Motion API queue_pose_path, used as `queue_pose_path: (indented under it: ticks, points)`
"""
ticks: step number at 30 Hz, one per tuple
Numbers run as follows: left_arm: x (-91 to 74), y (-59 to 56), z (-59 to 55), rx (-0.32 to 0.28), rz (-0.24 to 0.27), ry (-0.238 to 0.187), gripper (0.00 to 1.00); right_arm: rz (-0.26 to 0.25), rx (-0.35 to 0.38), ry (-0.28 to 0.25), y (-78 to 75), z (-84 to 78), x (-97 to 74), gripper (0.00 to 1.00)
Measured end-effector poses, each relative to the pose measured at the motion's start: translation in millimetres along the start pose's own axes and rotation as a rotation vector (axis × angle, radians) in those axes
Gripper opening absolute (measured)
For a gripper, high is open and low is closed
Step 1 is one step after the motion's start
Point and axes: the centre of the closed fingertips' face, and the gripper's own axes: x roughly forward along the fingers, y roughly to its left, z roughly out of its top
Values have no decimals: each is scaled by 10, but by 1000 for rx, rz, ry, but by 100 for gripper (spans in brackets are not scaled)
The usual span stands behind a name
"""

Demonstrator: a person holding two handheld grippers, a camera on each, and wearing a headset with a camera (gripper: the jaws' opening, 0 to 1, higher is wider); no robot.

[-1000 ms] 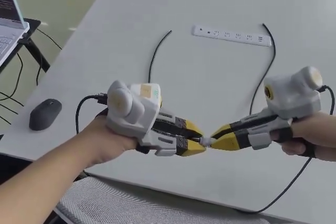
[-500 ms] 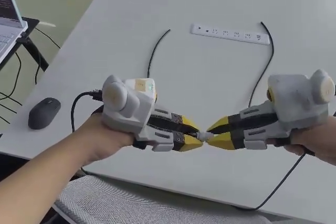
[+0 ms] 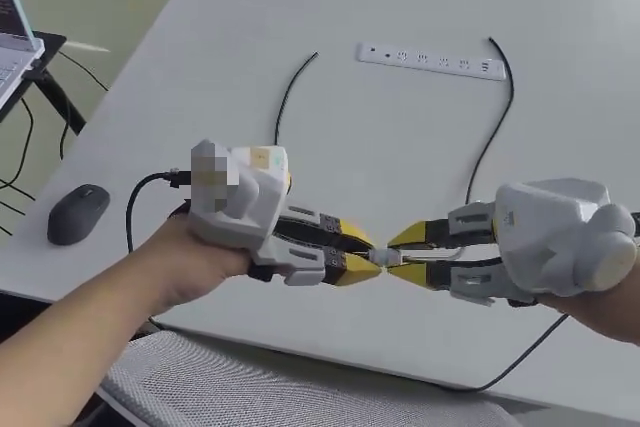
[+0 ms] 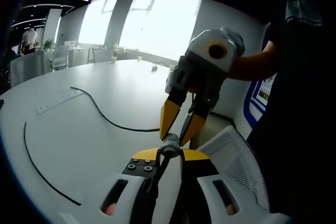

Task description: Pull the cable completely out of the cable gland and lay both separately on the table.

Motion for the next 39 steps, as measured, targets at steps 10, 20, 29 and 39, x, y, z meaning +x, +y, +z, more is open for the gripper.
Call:
queue_pose_path:
  ticks: [10,20,29,39]
  points:
    - [-7,-18,37,22,13,0,15,-10,48,-10,-56,-16,-5,8]
    - [-24,-22,31,38,16,1,15,-23,126,-35,-79,20,-32,12]
    - [-44,34,31,36,26,-5,15,-168,298,5,-189,-130,-279,19]
    - [-56,72,89,49,31,-10,15,-287,215,98,-184,-238,-223,16]
